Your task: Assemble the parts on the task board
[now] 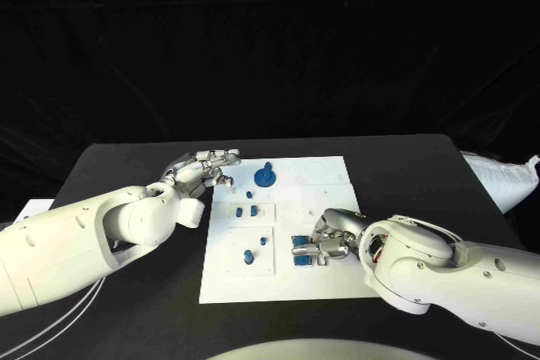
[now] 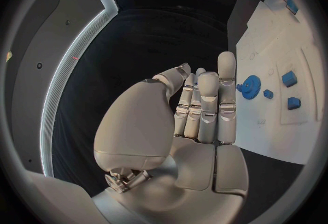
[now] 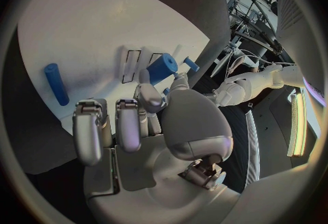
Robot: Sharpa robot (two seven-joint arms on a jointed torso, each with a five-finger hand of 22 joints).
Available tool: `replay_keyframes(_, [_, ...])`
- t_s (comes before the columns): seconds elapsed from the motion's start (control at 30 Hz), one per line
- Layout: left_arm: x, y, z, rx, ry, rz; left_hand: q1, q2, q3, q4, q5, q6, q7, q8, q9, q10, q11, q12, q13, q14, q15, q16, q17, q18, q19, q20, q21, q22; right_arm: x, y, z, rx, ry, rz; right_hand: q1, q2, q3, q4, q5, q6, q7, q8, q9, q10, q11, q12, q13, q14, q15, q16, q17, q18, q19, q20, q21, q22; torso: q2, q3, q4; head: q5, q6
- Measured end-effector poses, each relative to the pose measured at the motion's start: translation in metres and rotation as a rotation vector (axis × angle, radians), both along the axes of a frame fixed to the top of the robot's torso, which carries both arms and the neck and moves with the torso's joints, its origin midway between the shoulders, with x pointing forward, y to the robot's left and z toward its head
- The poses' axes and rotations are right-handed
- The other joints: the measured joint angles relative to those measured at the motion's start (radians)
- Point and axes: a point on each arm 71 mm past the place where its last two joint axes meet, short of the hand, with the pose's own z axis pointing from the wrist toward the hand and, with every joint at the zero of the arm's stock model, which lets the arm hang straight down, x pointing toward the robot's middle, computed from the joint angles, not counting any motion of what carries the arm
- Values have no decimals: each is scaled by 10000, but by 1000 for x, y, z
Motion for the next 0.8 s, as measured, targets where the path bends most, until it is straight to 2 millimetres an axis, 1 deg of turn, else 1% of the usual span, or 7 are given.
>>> replay_keyframes(0.07, [0,0,0,1,1,1,0,0,0,0,0,0,0,0,0,0,0,0,0,0,0,0,0,1,0,0,0,0,0,0,0,-33,-43,20,-128,-128,0,0,-55,-32,-31,0,35,0,0,-31,-24,0,0,-35,0,-1,0,0,0,0,1,1,-2,3,-5])
replay_keyframes(0.17, [0,0,0,4,2,6,0,0,0,0,0,0,0,0,0,0,0,0,0,0,0,0,0,1,0,0,0,0,0,-1,0,-98,-100,49,-162,-163,42,-28,-52,-32,-32,0,81,0,0,-72,-29,0,0,-35,-1,0,0,0,0,0,2,4,-5,12,-11])
replay_keyframes(0.33, [0,0,0,4,3,4,0,0,0,0,0,0,0,0,0,0,0,0,0,0,0,0,0,1,0,0,0,1,0,-1,1,-213,-154,131,1110,-23,518,-294,406,-31,-31,0,283,0,0,-109,24,0,0,-36,-1,0,0,1,0,-1,3,4,-11,13,-22])
replay_keyframes(0.47, [0,0,0,5,3,5,0,0,0,0,0,0,0,0,0,0,0,0,0,0,0,0,0,1,0,0,0,1,0,-1,1,-313,-208,219,1996,28,734,-716,630,-32,-31,0,379,0,0,-109,75,-18,-18,-35,-2,0,0,1,0,-2,3,5,-11,11,-43])
replay_keyframes(0.53, [0,1,0,5,4,5,0,0,-1,0,0,0,0,0,0,0,0,0,0,0,0,0,-3,0,0,0,0,1,0,0,2,-352,-275,279,2457,143,952,-983,640,-31,-31,0,419,0,3,-109,93,-36,-34,-36,-2,0,-14,-13,0,-2,3,5,-7,7,-49])
replay_keyframes(0.67, [0,1,0,6,5,5,0,0,-29,-29,0,0,0,0,0,-36,36,0,0,0,0,0,-23,0,0,0,0,1,1,3,3,-402,-444,397,3032,233,1267,-1381,157,-31,-31,0,480,7,-2,-110,126,2,-70,-36,-2,0,-37,-36,42,-3,3,4,-5,4,-54])
replay_keyframes(0.8, [0,1,0,6,5,6,0,0,-29,-29,0,0,0,0,0,-36,36,0,0,0,0,0,-23,0,0,0,0,2,2,5,4,-424,-624,528,3188,284,1352,-1468,127,-31,-31,0,488,55,-17,-119,134,3,-68,-36,-2,0,-16,-56,42,-3,2,4,-3,4,-61])
